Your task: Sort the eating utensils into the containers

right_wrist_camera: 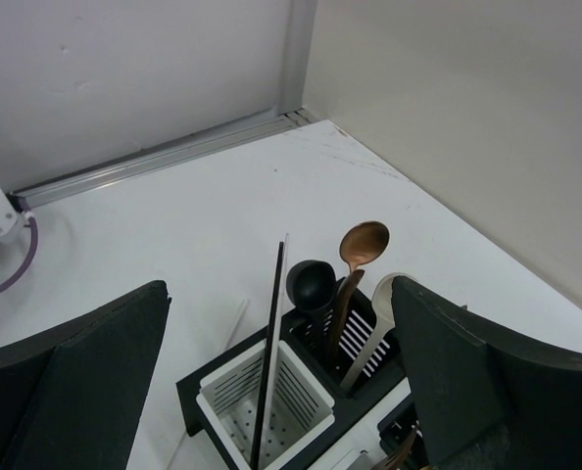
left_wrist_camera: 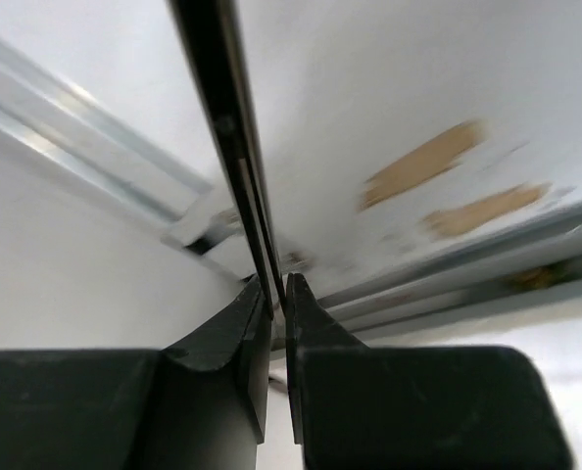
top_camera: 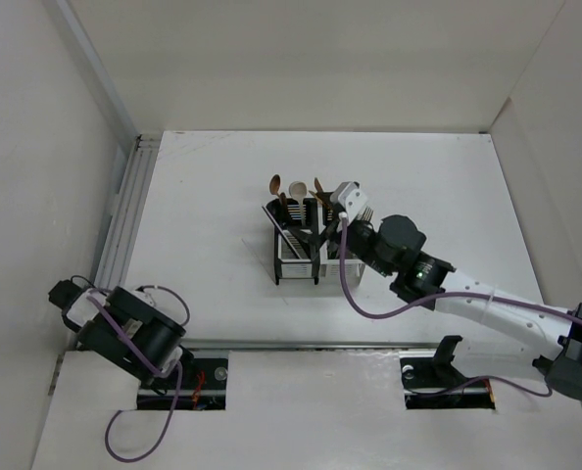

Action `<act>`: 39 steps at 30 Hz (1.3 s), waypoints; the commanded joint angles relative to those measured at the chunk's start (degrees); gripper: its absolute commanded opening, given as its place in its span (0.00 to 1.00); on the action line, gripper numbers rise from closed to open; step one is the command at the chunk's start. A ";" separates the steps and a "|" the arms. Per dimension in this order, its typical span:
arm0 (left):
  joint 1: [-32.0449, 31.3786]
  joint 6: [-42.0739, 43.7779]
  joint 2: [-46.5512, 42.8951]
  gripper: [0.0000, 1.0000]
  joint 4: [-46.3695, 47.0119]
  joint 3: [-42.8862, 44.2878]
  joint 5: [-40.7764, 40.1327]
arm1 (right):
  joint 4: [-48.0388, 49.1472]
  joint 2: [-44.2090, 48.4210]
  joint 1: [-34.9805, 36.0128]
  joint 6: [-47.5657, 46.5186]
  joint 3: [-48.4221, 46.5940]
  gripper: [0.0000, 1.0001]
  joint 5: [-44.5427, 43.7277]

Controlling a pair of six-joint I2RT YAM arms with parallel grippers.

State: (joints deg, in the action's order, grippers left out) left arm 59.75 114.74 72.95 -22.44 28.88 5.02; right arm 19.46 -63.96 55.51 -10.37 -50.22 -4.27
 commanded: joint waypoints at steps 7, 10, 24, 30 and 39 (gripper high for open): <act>0.46 9.90 -3.07 0.00 -18.94 22.34 21.59 | 0.40 0.86 0.83 -0.88 -2.78 1.00 -0.30; 0.46 8.22 -3.69 0.00 -27.02 28.93 32.22 | 0.40 2.08 0.83 0.35 -2.26 1.00 -4.33; -23.34 -65.88 -3.69 0.00 -17.43 44.42 69.44 | -6.54 4.64 0.83 7.28 -3.92 1.00 -19.73; -35.89 -95.52 -3.69 0.00 5.28 42.66 50.82 | -7.07 4.64 0.83 7.91 -3.40 0.99 -19.19; -62.54 -111.62 -1.93 0.00 13.37 43.19 33.39 | -10.15 9.11 1.36 11.15 -2.87 0.99 -26.74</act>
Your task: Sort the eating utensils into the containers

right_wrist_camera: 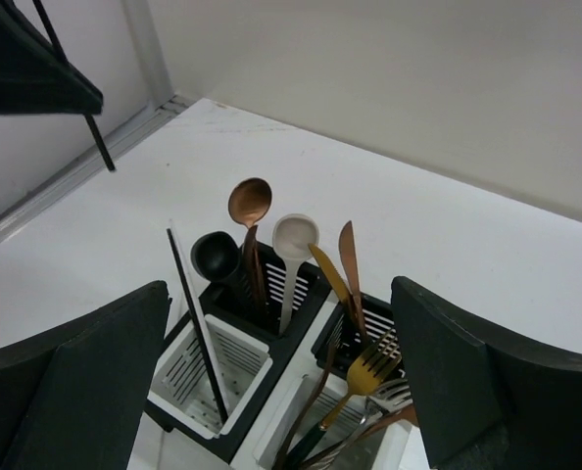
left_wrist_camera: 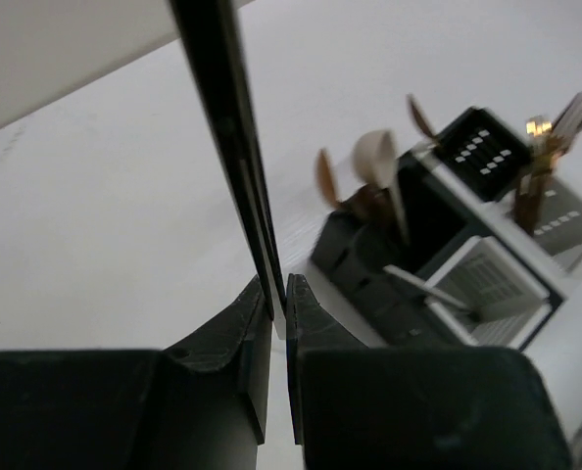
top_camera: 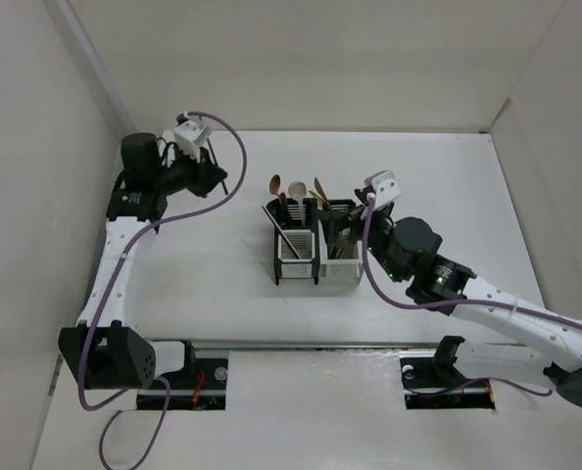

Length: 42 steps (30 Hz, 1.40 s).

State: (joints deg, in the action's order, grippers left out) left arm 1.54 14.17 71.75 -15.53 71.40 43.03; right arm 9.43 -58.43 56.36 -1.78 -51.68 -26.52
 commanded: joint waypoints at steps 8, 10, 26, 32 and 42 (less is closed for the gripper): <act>-20.59 -16.02 -3.98 0.00 14.56 -7.84 -5.84 | -3.10 7.63 0.51 3.71 0.79 0.99 -7.67; -23.15 -17.85 -3.37 0.00 17.27 -10.91 -6.37 | -3.63 7.63 0.51 3.71 0.79 0.98 -7.67; -31.86 -13.29 -0.91 0.00 30.19 -24.79 -12.43 | -10.84 4.65 0.51 3.19 0.00 1.00 -6.35; -31.86 -17.43 -0.91 0.02 40.74 -29.91 -12.27 | -10.84 3.59 0.51 3.19 0.00 1.00 -7.40; -31.86 -19.35 -4.15 0.54 40.15 -34.22 -13.84 | -10.84 -0.36 0.51 6.26 -0.61 1.00 -5.83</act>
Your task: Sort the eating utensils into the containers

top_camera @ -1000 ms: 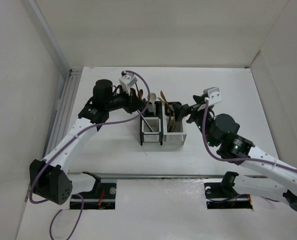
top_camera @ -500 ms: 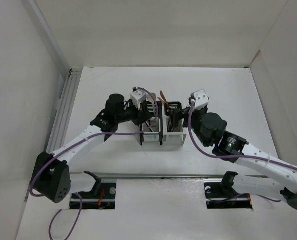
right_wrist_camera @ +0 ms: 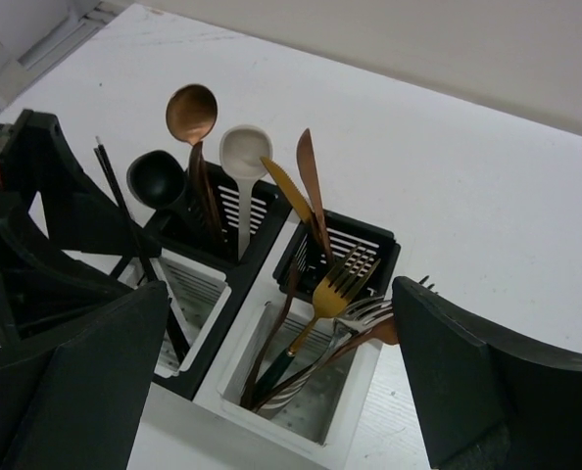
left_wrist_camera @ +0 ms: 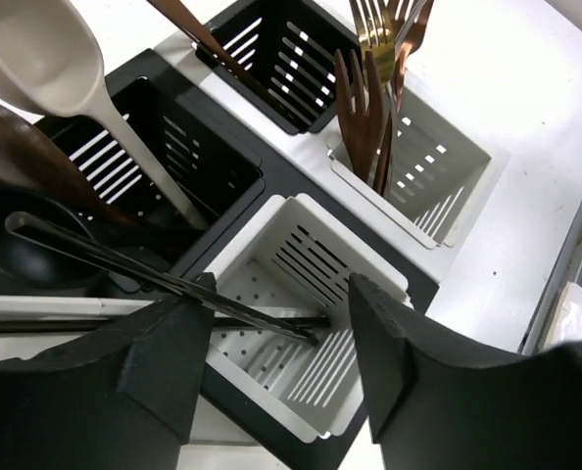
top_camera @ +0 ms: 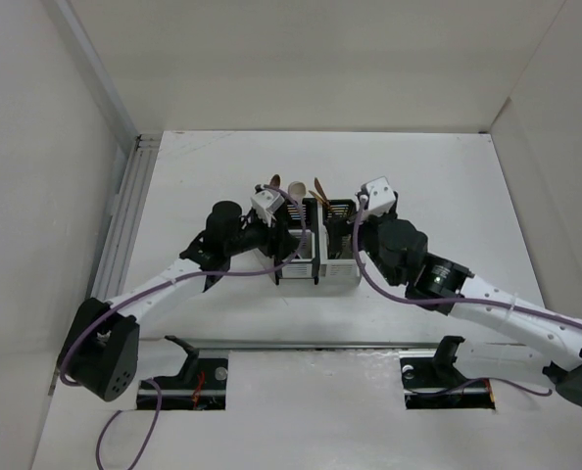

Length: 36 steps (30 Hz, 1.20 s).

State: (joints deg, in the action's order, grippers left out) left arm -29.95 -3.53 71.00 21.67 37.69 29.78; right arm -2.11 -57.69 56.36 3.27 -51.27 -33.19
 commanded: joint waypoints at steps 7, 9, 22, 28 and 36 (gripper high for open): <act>6.48 -5.34 -9.56 0.60 -12.77 10.80 -6.21 | 0.01 -5.84 0.51 -6.34 -6.99 0.84 14.88; 10.15 -8.41 -13.42 0.60 -20.77 15.80 -14.02 | -5.23 -9.70 0.51 -6.34 -13.13 0.81 19.29; 20.72 -22.92 -36.36 0.76 -42.58 15.22 -57.98 | -32.42 -51.53 8.24 -9.60 -52.07 0.69 27.47; 24.59 -22.93 -38.66 0.76 -42.59 12.84 -55.89 | -41.47 -67.45 8.24 -5.56 -69.21 0.63 25.99; 24.59 -20.11 -36.99 0.76 -40.92 12.32 -54.74 | -43.95 -75.46 6.85 5.16 -72.30 0.63 19.37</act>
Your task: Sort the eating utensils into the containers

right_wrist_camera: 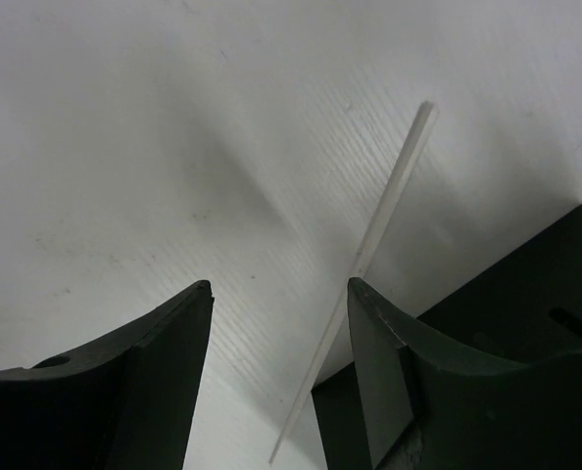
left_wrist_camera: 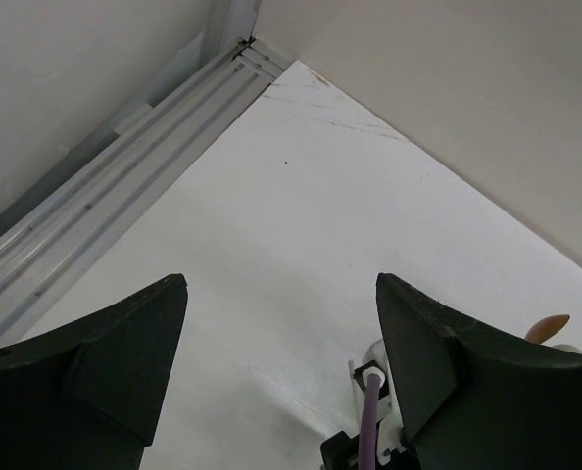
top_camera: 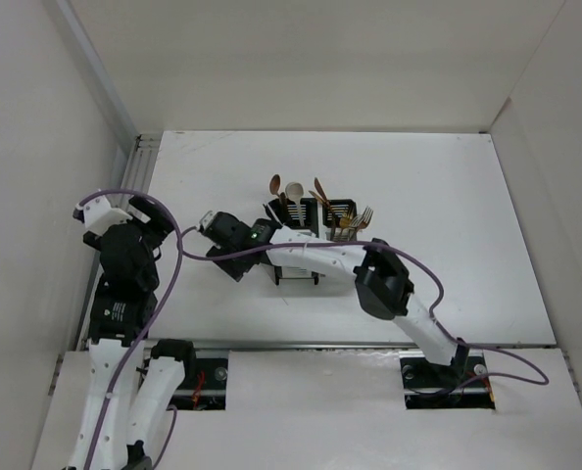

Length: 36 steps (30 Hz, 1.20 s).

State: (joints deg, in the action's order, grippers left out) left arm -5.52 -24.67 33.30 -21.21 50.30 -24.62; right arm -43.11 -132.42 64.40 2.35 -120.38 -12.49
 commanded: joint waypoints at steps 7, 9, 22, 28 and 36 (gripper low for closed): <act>0.16 1.02 0.71 0.76 1.96 -1.35 1.33 | -4.35 -4.16 -2.97 10.13 -3.20 0.69 -1.04; 0.16 1.02 0.71 0.76 1.96 -1.35 1.33 | -4.35 -4.86 -2.97 10.13 -3.72 0.69 -1.04; 0.16 1.02 1.24 0.76 2.49 -1.88 1.33 | -2.78 -9.08 -4.02 11.71 -3.90 0.58 8.17; 0.16 1.02 1.24 0.76 2.49 -1.88 1.33 | 2.42 -6.72 -4.02 11.71 2.68 0.27 16.53; 0.16 1.02 1.77 0.76 3.10 -1.88 1.95 | 2.42 -0.30 -0.77 10.04 12.35 0.27 12.67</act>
State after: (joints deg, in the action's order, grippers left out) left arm -5.52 -24.25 34.94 -20.82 49.08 -23.00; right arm -38.98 -134.32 61.91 12.95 -112.18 -0.40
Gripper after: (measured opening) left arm 0.753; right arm 0.271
